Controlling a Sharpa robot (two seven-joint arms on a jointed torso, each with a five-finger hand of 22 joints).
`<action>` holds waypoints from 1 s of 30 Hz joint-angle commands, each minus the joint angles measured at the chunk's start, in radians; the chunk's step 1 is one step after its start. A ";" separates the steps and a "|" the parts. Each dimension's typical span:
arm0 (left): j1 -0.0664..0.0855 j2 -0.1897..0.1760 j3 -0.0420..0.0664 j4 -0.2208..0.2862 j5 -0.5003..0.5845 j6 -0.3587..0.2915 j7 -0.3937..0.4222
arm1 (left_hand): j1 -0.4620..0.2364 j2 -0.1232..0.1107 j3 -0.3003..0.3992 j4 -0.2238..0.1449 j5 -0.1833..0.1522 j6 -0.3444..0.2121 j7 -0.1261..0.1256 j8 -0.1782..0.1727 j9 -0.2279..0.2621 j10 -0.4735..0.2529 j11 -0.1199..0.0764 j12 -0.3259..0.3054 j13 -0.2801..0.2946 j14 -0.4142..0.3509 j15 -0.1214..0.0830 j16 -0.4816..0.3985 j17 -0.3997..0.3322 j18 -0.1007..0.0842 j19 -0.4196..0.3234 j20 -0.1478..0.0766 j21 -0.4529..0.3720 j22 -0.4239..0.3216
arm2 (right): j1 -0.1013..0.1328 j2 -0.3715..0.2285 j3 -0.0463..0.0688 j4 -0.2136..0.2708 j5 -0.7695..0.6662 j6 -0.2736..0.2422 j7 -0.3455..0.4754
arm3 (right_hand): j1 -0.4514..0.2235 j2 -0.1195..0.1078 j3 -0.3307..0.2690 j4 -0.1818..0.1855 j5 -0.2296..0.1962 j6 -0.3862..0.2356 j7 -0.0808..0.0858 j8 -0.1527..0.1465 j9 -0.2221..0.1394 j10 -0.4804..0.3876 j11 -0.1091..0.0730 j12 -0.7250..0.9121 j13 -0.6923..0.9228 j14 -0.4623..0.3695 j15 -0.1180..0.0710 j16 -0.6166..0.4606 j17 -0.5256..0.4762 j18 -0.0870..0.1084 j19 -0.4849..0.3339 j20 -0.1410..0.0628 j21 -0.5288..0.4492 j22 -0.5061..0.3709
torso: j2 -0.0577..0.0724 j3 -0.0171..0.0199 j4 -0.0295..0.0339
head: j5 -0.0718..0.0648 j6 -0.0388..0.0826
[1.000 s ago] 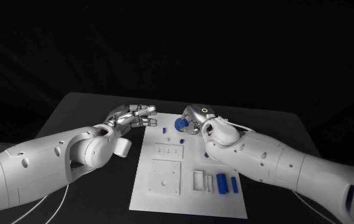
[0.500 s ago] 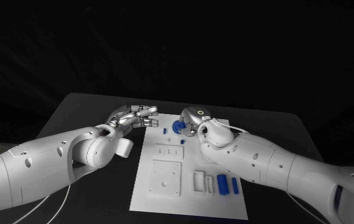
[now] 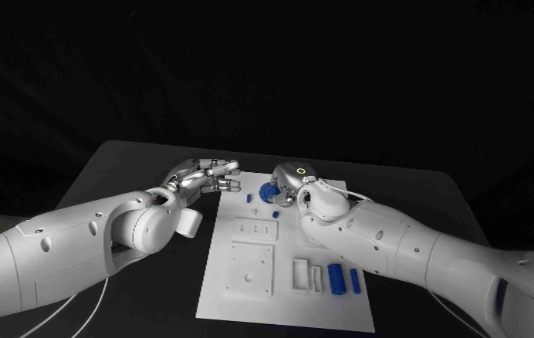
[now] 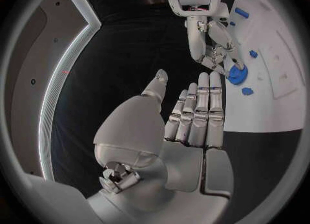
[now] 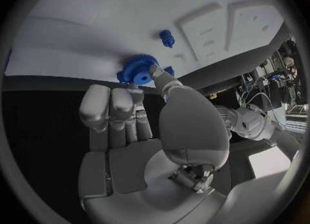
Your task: Assemble the parts on the task board
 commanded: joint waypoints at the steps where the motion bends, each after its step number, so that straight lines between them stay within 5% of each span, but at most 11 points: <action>1: 0.001 0.003 0.001 0.001 -0.004 0.017 0.006 | -0.008 0.001 0.003 -0.003 0.003 0.000 -0.001 -0.001 0.001 -0.004 0.000 -0.004 0.001 -0.004 -0.001 0.004 -0.001 0.006 -0.006 0.000 0.003 -0.001 | -0.004 0.003 -0.004 -0.004 0.018 0.034 0.022 | -0.005 -0.002 -0.022 0.007 -0.018 -0.026 0.006 0.004 -0.005 -0.003 0.007 -0.010 -0.006 0.000 0.009 -0.007 -0.002 -0.005 0.006 0.006 -0.010 0.129 | 0.000 0.0007 -0.0006 | 0.002 0.001; 7: 0.001 0.003 0.001 0.001 -0.004 0.015 0.006 | -0.008 0.001 0.003 -0.003 0.003 -0.001 -0.001 -0.001 0.001 -0.004 0.000 -0.004 0.001 -0.004 -0.001 0.004 -0.001 0.006 -0.006 0.000 0.004 -0.002 | -0.004 0.004 -0.006 -0.007 0.040 0.030 0.026 | -0.052 0.003 -0.091 0.076 0.010 -0.065 0.012 0.004 -0.006 -0.010 0.012 -0.016 -0.019 0.000 0.014 -0.010 -0.004 -0.001 0.010 0.011 -0.019 0.128 | 0.000 0.0009 -0.0013 | 0.002 0.001; 16: 0.001 0.003 0.001 0.000 -0.004 0.016 0.006 | -0.009 0.002 0.002 -0.003 0.003 -0.003 -0.001 -0.001 0.001 -0.005 0.000 -0.004 0.001 -0.004 -0.001 0.004 -0.002 0.006 -0.007 0.000 0.004 -0.003 | -0.004 -0.006 -0.006 -0.001 0.061 0.040 0.029 | -0.076 -0.001 -0.135 0.127 0.072 -0.077 0.013 0.004 -0.006 -0.011 0.014 -0.012 -0.023 0.000 0.015 -0.007 -0.003 0.000 0.012 0.013 -0.022 0.129 | 0.000 0.0017 -0.0009 | 0.002 0.000; 20: 0.001 0.002 0.001 -0.001 -0.004 0.016 0.006 | -0.009 0.002 0.002 -0.003 0.003 -0.003 -0.001 -0.001 0.001 -0.005 0.000 -0.004 0.001 -0.004 -0.001 0.004 -0.002 0.006 -0.007 0.000 0.004 -0.003 | -0.004 -0.011 -0.006 0.001 0.070 0.047 0.031 | -0.068 0.001 -0.133 0.126 0.114 -0.077 0.013 0.004 -0.006 -0.011 0.013 -0.012 -0.023 0.001 0.014 -0.007 -0.002 0.000 0.012 0.012 -0.021 0.129 | 0.000 0.0018 -0.0013 | 0.002 -0.001; 30: 0.001 0.001 0.001 -0.001 -0.003 0.017 0.005 | -0.005 0.002 0.002 -0.004 0.003 -0.006 0.000 -0.002 0.001 -0.006 0.001 -0.005 0.001 -0.005 -0.001 0.004 -0.002 0.006 -0.007 0.000 0.004 -0.003 | -0.005 -0.038 -0.006 0.018 0.079 0.048 0.025 | -0.070 0.002 -0.135 0.126 0.126 -0.073 0.012 0.005 -0.005 -0.010 0.013 -0.008 -0.022 0.001 0.014 -0.004 0.000 -0.001 0.013 0.012 -0.020 0.129 | 0.001 0.0023 -0.0014 | 0.003 -0.001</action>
